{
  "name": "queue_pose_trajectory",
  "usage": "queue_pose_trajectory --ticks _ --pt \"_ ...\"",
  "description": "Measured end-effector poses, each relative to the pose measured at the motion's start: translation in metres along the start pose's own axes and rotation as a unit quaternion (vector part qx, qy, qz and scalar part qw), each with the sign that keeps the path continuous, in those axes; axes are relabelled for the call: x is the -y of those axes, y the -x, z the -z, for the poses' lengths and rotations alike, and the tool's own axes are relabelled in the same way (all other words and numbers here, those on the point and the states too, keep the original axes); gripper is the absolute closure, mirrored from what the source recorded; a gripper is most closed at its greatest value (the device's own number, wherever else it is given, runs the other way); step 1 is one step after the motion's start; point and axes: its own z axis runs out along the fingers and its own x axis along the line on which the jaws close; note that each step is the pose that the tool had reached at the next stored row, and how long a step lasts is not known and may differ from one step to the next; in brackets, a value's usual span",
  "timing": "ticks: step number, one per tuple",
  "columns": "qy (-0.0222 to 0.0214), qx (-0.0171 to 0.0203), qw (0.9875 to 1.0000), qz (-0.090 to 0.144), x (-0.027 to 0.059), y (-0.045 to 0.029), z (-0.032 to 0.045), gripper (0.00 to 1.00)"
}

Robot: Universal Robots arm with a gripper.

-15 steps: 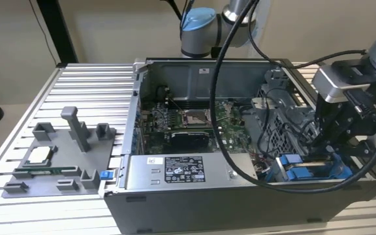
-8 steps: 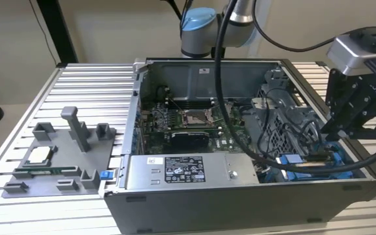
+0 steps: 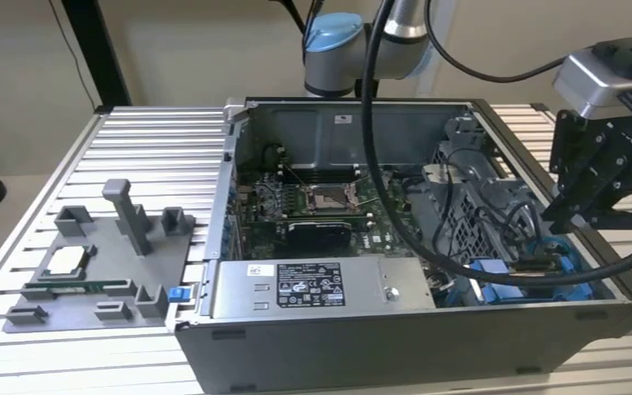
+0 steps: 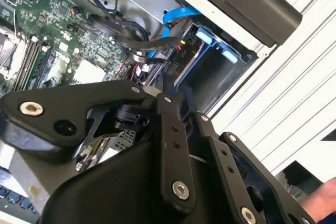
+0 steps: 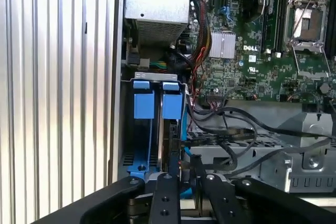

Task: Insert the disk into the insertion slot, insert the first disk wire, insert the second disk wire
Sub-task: 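Insert the second disk wire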

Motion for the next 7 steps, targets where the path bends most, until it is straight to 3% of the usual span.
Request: queue_pose_trajectory --ticks 7 --pt "0.0000 -0.0001 1.0000 0.000 0.0000 0.0000 0.0002 0.00"
